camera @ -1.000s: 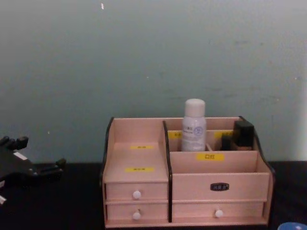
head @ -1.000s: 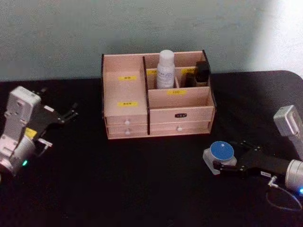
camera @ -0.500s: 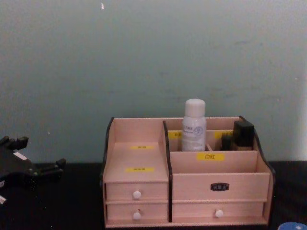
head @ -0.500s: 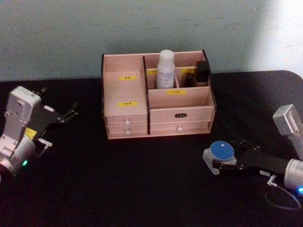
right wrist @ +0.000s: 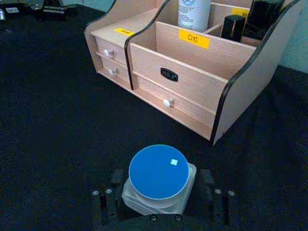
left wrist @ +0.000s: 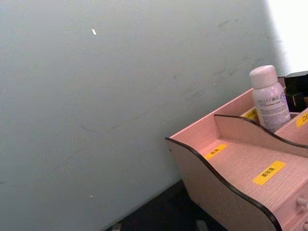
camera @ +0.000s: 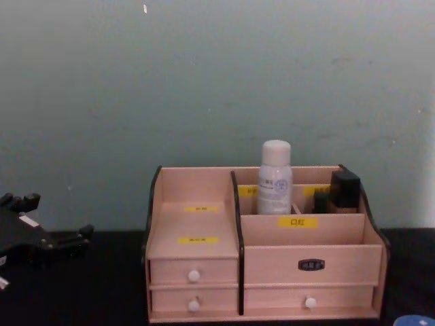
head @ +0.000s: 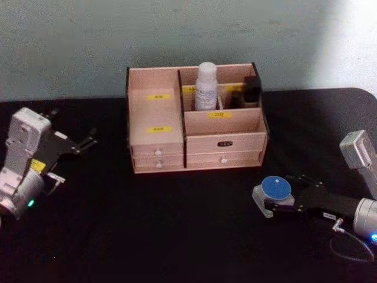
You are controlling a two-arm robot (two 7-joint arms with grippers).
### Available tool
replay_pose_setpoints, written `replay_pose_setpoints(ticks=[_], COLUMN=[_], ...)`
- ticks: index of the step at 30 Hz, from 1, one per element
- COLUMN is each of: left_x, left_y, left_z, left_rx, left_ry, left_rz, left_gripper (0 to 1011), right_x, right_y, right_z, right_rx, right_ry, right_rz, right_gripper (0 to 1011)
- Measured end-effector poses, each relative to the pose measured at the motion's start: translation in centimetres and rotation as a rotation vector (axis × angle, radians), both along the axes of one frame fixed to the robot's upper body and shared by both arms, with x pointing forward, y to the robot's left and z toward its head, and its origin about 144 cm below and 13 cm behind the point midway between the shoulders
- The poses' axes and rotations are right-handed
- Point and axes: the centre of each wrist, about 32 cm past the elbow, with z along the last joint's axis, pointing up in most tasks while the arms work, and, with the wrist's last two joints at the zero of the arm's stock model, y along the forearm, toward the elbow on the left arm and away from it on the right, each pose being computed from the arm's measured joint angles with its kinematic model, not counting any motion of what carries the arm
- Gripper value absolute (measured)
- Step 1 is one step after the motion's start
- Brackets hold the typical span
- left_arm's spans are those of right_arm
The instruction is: Pick up the facial cleanser and watermelon frost from the table and place them into the tiered storage box.
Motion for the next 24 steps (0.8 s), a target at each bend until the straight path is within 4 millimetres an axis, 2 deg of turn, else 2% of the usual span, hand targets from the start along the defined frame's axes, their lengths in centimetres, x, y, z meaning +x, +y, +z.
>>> replay_pose_setpoints(ticks=[12, 15, 18, 19, 24], left_x=[0.00, 0.00, 0.00, 0.00, 0.00], left_y=[0.00, 0.00, 0.00, 0.00, 0.00], left_z=[0.00, 0.00, 0.00, 0.00, 0.00], left_rx=[0.000, 0.000, 0.000, 0.000, 0.000], left_ry=[0.000, 0.000, 0.000, 0.000, 0.000], left_rz=[0.000, 0.000, 0.000, 0.000, 0.000], left_gripper=[1001, 1001, 1001, 1001, 1001], right_x=[-0.02, -0.02, -0.02, -0.02, -0.02], right_y=[-0.02, -0.02, -0.01, -0.01, -0.01], right_z=[0.01, 0.02, 0.02, 0.03, 0.04], right_rx=[-0.001, -0.001, -0.001, -0.001, 0.000], right_ry=[-0.001, -0.002, -0.002, -0.002, -0.004], right_rz=[0.000, 0.001, 0.001, 0.001, 0.001], right_gripper=[992, 941, 860, 805, 747])
